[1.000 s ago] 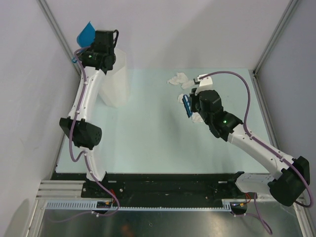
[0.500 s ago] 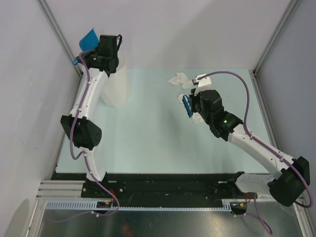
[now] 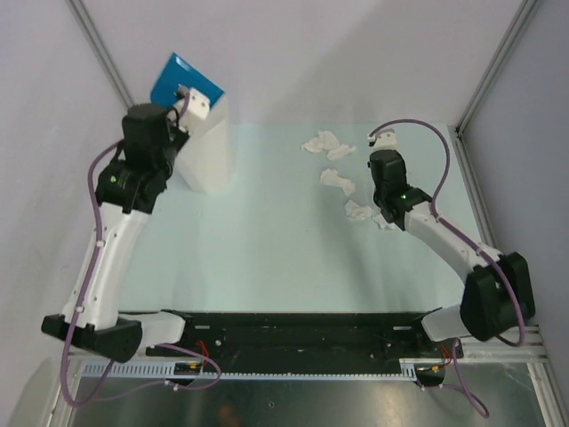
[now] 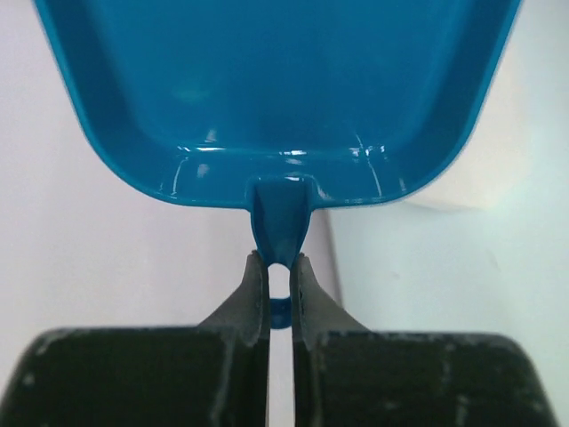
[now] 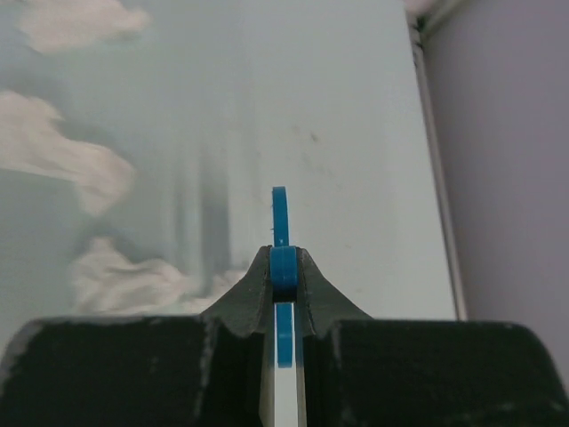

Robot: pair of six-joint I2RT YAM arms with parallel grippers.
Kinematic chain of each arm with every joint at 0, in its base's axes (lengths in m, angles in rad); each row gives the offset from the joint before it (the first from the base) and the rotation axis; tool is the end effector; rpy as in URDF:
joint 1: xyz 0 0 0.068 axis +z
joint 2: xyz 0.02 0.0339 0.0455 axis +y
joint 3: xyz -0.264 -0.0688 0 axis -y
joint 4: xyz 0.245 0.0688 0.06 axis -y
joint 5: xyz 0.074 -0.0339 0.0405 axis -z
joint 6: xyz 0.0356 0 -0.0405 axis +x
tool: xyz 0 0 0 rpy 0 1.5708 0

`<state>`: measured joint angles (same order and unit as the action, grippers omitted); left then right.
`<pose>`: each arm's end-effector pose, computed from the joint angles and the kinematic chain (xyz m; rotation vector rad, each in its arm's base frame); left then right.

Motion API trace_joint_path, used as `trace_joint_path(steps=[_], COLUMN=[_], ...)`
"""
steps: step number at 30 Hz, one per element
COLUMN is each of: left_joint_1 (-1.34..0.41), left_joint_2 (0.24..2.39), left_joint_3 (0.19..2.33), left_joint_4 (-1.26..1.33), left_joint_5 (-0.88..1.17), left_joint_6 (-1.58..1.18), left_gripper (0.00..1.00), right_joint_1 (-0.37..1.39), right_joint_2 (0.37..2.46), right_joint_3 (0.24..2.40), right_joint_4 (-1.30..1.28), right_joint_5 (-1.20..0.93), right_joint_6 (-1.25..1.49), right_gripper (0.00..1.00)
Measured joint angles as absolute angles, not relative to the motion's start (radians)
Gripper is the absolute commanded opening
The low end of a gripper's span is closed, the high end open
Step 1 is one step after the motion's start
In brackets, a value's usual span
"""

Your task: Sweep away the paper scraps from the table

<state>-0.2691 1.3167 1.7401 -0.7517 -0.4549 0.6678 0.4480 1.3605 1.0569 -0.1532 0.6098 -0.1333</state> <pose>0.2477 -0.0521 0.4902 0.5769 1.8372 0.7003 0.2875 0.1156 0.3102 -0.1903 1.9538 -0.4108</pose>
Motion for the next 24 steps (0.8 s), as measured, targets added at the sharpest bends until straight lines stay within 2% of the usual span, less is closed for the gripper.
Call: trace_joint_path(steps=[6,11,17,24], left_joint_1=[-0.342,-0.345,-0.346,-0.363], left_joint_2=[1.235,1.293,1.314,1.409], left_joint_3=[1.457,1.264,1.122,0.975], left_joint_4=[-0.743,-0.770,-0.772,-0.765], left_joint_5=[-0.290,-0.173,-0.086,-0.014], left_joint_6=[0.625,0.597,0.583,0.584], left_gripper=[0.00,0.00,0.00,0.00], right_joint_1=[0.382,0.466,0.625,0.762], right_joint_2=[1.562,1.672,1.628,1.493], right_joint_3=[1.049,1.043,1.043,1.043], right_joint_4=[-0.146,-0.209,-0.354,-0.362], right_joint_5=[0.616,0.600,0.581,0.369], right_joint_6=[-0.241,-0.249,-0.118,0.121], right_gripper=[0.00,0.00,0.00,0.00])
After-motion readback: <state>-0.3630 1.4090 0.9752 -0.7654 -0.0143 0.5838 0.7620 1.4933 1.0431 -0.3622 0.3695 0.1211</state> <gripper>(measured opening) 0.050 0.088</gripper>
